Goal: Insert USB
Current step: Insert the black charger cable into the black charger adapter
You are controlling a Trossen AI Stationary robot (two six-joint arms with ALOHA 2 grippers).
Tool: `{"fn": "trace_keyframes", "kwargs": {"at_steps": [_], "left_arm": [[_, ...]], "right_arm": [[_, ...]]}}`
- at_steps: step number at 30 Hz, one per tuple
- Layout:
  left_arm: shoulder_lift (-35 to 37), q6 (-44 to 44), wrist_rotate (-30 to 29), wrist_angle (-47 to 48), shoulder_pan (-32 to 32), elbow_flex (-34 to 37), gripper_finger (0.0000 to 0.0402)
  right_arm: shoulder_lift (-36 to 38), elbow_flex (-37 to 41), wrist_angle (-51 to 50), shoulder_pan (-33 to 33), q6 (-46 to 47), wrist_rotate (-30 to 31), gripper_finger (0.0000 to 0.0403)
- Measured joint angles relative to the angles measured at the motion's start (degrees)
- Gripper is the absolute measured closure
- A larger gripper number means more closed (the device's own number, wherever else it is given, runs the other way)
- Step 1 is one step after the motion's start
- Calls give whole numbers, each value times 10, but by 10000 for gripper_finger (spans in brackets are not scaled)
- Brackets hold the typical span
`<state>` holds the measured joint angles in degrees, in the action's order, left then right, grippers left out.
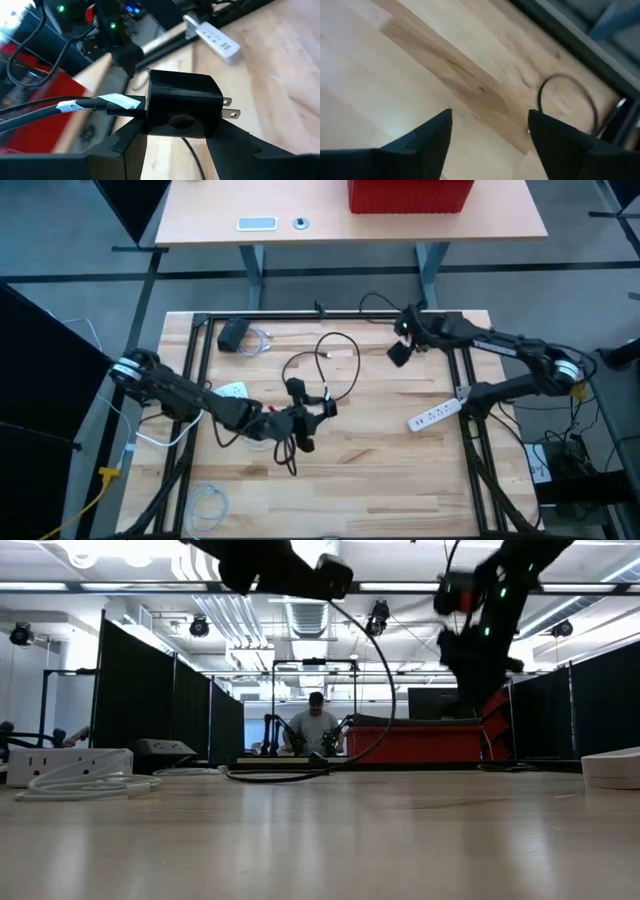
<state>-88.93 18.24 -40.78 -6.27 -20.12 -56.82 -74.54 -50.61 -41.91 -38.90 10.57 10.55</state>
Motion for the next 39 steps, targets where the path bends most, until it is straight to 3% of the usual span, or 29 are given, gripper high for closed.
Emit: {"fn": "trace_keyframes", "kwargs": {"at_steps": [3, 6, 8, 10, 14, 22, 23, 27, 29, 35, 39], "left_arm": [[0, -8, 4, 12, 0, 0, 229], [0, -7, 15, 13, -1, 0, 229], [0, 3, 30, 13, -2, 0, 229], [0, 22, 46, 13, -5, 0, 229], [-1, 44, 52, 8, -15, 0, 229], [-1, 95, -36, -27, -36, 0, 229], [-1, 98, -41, -27, -37, 0, 229], [-1, 97, -50, -22, -37, 0, 229], [-1, 97, -52, -22, -37, 0, 229], [-1, 93, -52, -16, -37, 0, 229], [-1, 85, -52, -11, -37, 0, 229]], "right_arm": [[-52, 1, 5, -63, -11, -5, 226], [-102, 2, 11, -114, -18, -5, 302], [-135, 2, 23, -134, -23, -3, 359], [-163, 2, 45, -146, -27, 2, 391], [-204, 2, 82, -148, -22, 32, 382], [-235, 3, 85, -107, -11, 45, 397], [-228, 3, 84, -92, -9, 44, 397], [-181, 7, 74, 1, 4, -62, 402], [-145, 7, 65, 37, 4, -78, 402], [-49, 6, 49, 57, 14, -41, 403], [-9, 6, 33, 31, 2, 48, 403]]}}
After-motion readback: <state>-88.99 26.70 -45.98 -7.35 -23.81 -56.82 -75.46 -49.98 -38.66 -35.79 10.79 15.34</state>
